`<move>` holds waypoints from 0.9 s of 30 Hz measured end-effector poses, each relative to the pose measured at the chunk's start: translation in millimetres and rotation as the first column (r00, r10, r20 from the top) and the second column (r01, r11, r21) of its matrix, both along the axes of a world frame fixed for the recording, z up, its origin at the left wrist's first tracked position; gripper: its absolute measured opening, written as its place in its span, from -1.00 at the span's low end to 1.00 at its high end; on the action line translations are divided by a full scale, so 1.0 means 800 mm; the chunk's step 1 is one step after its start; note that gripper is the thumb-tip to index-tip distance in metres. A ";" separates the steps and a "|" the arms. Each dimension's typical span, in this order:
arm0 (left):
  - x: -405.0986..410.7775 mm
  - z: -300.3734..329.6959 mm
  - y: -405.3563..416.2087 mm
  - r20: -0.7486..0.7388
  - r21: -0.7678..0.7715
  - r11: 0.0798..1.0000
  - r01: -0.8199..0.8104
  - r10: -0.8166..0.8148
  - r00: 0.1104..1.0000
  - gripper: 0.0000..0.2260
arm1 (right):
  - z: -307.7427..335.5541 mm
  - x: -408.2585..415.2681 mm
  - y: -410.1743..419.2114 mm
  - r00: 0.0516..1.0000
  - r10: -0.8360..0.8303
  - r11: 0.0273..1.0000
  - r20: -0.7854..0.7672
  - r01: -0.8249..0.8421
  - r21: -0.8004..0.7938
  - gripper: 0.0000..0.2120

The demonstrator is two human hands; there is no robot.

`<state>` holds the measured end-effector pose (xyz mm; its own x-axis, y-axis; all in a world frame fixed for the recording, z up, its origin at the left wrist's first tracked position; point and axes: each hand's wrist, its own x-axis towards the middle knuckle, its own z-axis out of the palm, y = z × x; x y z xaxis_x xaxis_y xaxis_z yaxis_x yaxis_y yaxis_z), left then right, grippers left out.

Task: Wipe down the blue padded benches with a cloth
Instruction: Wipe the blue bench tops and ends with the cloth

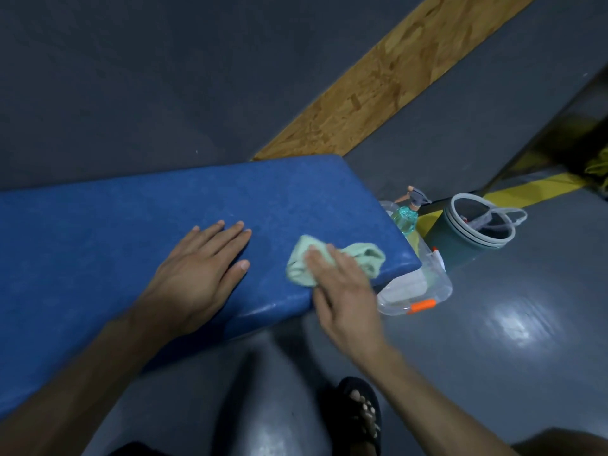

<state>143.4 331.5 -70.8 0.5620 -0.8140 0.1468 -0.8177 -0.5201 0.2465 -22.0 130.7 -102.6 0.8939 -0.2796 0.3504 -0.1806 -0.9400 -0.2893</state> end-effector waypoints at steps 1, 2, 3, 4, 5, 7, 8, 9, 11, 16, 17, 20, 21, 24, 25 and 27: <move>0.000 0.001 -0.003 -0.006 0.002 1.000 0.002 -0.002 1.000 -0.42 | -0.002 -0.003 0.013 0.995 0.097 0.995 -0.012 -0.097 -0.021 -0.50; 0.000 0.001 -0.007 -0.013 0.002 1.000 0.004 -0.004 1.000 -0.42 | -0.002 -0.006 0.012 0.983 0.181 0.982 -0.020 -0.181 -0.047 -0.50; 0.000 0.001 -0.011 -0.018 0.002 1.000 0.008 -0.008 1.000 -0.41 | 0.001 -0.010 -0.001 0.969 0.246 0.966 -0.033 -0.247 -0.070 -0.50; 0.001 0.001 -0.014 -0.019 0.002 1.000 0.013 -0.013 1.000 -0.41 | 0.004 -0.014 -0.024 0.961 0.270 0.959 -0.053 -0.274 -0.070 -0.49; 0.002 0.001 -0.016 -0.016 0.004 1.000 0.017 -0.017 1.000 -0.41 | 0.005 -0.018 -0.049 0.967 0.248 0.966 -0.064 -0.252 -0.058 -0.47; 0.004 -0.002 -0.016 -0.011 0.006 1.000 0.019 -0.019 1.000 -0.42 | 0.008 -0.026 -0.112 0.998 0.053 0.999 -0.044 -0.053 0.006 -0.47; 0.006 -0.004 -0.015 -0.011 0.005 1.000 0.014 -0.014 1.000 -0.42 | 0.014 -0.028 -0.140 0.995 -0.089 0.994 -0.037 0.091 0.060 -0.49; 0.008 -0.005 -0.014 -0.015 0.004 1.000 0.009 -0.009 1.000 -0.42 | 0.019 -0.029 -0.158 0.973 -0.227 0.966 -0.044 0.230 0.114 -0.51; 0.011 -0.006 -0.013 -0.024 -0.005 1.000 -0.001 0.001 1.000 -0.43 | 0.022 -0.020 -0.159 0.934 -0.353 0.918 -0.056 0.358 0.171 -0.51; 0.016 -0.004 -0.024 -0.029 -0.021 1.000 0.004 -0.005 1.000 -0.43 | 0.010 0.005 -0.043 0.981 0.173 0.984 -0.083 -0.169 0.053 -0.50; 0.018 -0.003 -0.026 -0.028 -0.024 1.000 0.001 -0.001 1.000 -0.42 | 0.013 0.006 -0.040 0.962 0.255 0.967 -0.101 -0.252 0.037 -0.51; 0.023 -0.001 -0.033 -0.019 -0.042 0.999 -0.006 0.006 1.000 -0.43 | 0.025 0.017 -0.097 0.971 0.213 0.977 -0.112 -0.208 0.049 -0.53; 0.024 -0.001 -0.034 -0.017 -0.046 0.999 -0.006 0.006 1.000 -0.43 | 0.027 0.022 -0.121 0.988 0.116 0.992 -0.098 -0.110 0.064 -0.55; 0.025 -0.001 -0.037 -0.008 -0.060 0.998 0.000 -0.001 1.000 -0.44 | 0.039 0.038 -0.184 0.963 -0.252 0.957 -0.099 0.263 0.121 -0.63; 0.025 -0.002 -0.036 0.005 -0.061 0.998 0.008 -0.008 1.000 -0.45 | 0.040 0.043 -0.199 0.925 -0.359 0.914 -0.123 0.375 0.155 -0.68; 0.026 -0.002 -0.032 0.026 -0.062 0.998 0.024 -0.022 0.999 -0.48 | 0.039 0.055 -0.211 0.872 -0.463 0.837 -0.157 0.489 0.245 -0.77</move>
